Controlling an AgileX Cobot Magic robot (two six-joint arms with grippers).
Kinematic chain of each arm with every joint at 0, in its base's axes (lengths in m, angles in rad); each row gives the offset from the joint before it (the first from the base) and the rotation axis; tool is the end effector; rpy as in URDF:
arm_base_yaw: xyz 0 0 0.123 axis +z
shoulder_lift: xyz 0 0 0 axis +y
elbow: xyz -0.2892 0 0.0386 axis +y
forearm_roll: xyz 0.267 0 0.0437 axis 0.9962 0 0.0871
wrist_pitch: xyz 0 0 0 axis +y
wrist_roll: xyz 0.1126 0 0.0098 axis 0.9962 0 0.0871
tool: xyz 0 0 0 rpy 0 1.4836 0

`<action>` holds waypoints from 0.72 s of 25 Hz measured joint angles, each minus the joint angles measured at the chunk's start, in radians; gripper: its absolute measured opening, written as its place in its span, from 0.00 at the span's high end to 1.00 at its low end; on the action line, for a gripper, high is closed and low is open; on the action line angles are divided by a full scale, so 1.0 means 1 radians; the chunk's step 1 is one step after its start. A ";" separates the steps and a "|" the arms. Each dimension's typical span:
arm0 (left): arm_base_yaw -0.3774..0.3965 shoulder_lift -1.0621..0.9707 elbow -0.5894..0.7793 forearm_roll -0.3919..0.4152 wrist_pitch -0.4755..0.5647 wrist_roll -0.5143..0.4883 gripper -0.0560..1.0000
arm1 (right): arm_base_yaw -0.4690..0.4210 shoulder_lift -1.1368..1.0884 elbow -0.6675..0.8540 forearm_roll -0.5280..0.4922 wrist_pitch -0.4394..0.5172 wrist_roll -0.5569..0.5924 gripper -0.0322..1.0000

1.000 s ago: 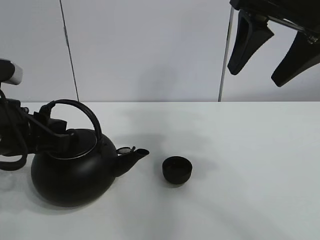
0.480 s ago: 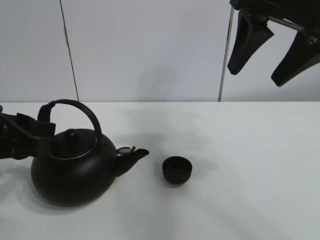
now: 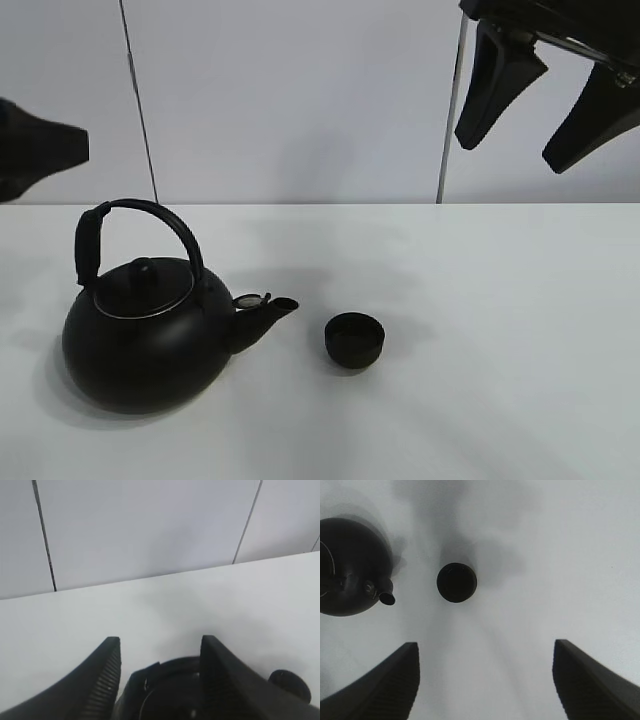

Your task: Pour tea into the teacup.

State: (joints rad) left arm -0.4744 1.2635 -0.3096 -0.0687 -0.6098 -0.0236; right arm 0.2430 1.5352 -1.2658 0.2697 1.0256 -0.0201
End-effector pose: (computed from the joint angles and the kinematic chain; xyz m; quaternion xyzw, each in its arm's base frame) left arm 0.2232 -0.1096 0.1890 0.1434 0.7790 -0.1520 0.5911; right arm 0.3219 0.1063 0.2822 -0.0804 0.9725 0.1448 0.1638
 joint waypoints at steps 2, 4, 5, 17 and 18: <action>0.000 -0.040 -0.055 0.000 0.104 -0.012 0.61 | 0.000 0.000 0.000 0.000 0.000 0.000 0.47; 0.000 -0.059 -0.131 0.000 0.249 -0.019 0.60 | 0.000 0.000 0.000 0.000 0.000 0.000 0.47; 0.000 -0.060 -0.176 0.000 0.326 -0.019 0.59 | 0.000 0.000 0.000 0.000 0.000 0.000 0.47; 0.000 0.057 -0.657 -0.088 0.957 -0.090 0.49 | 0.000 0.000 0.000 0.003 -0.002 -0.001 0.47; 0.000 0.088 -0.687 -0.113 0.999 -0.093 0.47 | 0.000 0.000 0.000 0.003 -0.002 -0.001 0.47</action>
State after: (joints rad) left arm -0.4744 1.3515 -0.9966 -0.1819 0.3889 -0.1161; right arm 0.2430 1.5352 -1.2658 0.2728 1.0237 -0.0212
